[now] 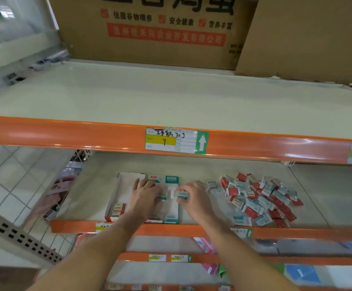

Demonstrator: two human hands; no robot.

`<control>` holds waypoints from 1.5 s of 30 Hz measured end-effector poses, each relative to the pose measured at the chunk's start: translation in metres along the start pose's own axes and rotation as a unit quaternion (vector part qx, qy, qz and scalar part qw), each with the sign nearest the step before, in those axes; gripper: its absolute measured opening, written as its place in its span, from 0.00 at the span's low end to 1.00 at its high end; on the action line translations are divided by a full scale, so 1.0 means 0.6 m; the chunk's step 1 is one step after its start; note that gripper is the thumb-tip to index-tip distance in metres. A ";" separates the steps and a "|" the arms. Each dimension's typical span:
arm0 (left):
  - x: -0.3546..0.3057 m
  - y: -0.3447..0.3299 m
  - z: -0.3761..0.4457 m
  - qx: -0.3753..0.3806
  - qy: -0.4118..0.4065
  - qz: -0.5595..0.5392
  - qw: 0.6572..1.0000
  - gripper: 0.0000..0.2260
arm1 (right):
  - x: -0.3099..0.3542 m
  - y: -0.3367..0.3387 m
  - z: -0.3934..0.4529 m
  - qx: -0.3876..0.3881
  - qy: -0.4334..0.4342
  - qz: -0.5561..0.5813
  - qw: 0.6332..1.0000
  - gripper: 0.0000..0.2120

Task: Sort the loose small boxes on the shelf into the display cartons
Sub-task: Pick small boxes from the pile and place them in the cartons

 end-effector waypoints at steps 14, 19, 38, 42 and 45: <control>0.024 -0.032 -0.027 0.008 -0.017 0.068 0.997 0.15 | 0.056 -0.056 0.002 0.047 0.030 -0.054 0.997 0.17; 0.023 -0.036 -0.022 0.007 -0.045 0.113 0.992 0.15 | 0.060 -0.063 0.002 0.061 0.032 -0.070 0.995 0.17; 0.020 -0.029 -0.032 -0.005 -0.079 0.140 0.987 0.16 | 0.068 -0.079 0.005 0.088 0.050 -0.092 0.991 0.17; 0.024 -0.029 -0.033 0.001 -0.084 0.123 0.989 0.15 | 0.057 -0.084 0.001 0.095 0.034 -0.057 0.993 0.17; 0.020 -0.024 -0.038 0.004 -0.100 0.100 0.990 0.17 | 0.053 -0.092 -0.006 0.105 0.025 -0.032 0.994 0.19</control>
Point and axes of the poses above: each hand's wrist, its own z-axis towards the middle knuckle, its own y-axis out of the back of the hand, x = y × z, the point moved 10 cm from there along z, towards the middle knuckle, and after that the axes turned 15 degrees about y, right-handed, at the moved point
